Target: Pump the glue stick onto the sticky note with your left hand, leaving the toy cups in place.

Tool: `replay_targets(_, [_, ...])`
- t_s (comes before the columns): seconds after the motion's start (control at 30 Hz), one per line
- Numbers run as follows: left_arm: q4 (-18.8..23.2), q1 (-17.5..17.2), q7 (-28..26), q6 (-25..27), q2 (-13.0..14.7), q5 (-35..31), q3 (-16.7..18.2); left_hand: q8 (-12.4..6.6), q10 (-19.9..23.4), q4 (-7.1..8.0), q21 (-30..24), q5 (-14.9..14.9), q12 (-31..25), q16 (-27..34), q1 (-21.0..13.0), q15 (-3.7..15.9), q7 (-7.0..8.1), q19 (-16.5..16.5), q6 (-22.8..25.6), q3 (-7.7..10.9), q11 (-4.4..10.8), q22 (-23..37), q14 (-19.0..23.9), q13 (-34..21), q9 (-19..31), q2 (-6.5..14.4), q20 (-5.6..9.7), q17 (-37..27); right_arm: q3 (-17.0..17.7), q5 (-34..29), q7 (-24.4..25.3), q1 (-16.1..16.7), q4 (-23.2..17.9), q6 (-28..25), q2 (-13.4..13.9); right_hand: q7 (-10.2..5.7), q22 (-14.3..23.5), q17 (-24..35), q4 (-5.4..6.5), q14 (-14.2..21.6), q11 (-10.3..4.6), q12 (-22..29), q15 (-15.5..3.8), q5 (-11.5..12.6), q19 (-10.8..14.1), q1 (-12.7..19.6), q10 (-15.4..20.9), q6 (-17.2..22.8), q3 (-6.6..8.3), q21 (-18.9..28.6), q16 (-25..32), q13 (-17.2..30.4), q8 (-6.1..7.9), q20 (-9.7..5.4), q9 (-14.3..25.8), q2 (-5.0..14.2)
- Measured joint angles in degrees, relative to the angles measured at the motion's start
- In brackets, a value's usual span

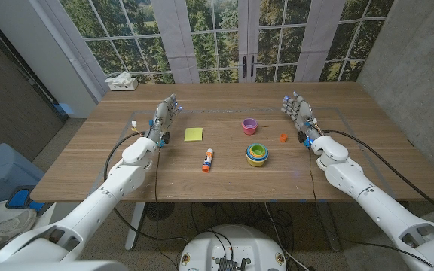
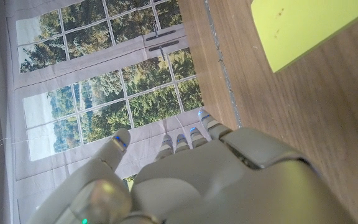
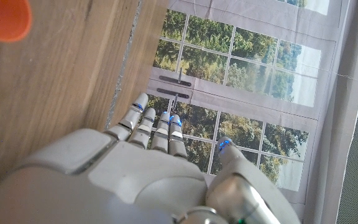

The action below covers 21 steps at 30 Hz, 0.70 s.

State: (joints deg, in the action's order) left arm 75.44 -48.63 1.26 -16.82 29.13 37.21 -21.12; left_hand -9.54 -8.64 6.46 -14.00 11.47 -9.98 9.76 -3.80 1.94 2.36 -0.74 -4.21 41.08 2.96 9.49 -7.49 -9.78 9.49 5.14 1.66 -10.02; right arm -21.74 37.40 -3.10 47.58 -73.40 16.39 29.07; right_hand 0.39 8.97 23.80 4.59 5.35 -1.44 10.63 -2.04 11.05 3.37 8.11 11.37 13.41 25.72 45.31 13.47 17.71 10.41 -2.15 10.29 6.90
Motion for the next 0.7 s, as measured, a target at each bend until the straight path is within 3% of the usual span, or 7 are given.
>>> replay_targets(0.7, [0.46, 0.31, -1.66, -1.01, -0.72, -1.47, -0.35, -0.21, 0.01, -0.09, 0.0, 0.0, -0.22, 0.22, 0.0, -0.19, 0.0, 0.0, 0.01, 0.38, 0.0, -0.01, -0.19, 0.0, -0.01, 0.0, 0.0, 0.16, -0.22, -0.07, -1.35, -1.8, 4.5, 2.26, -1.75, 0.31, 0.0, -0.7, 0.31, 1.24, 0.52, 0.0, 0.0, 0.0, 0.93, 0.43, 0.51, 0.3, 0.78, -0.61, 0.0, -0.85, 0.0, -0.11, -0.01, 0.43])
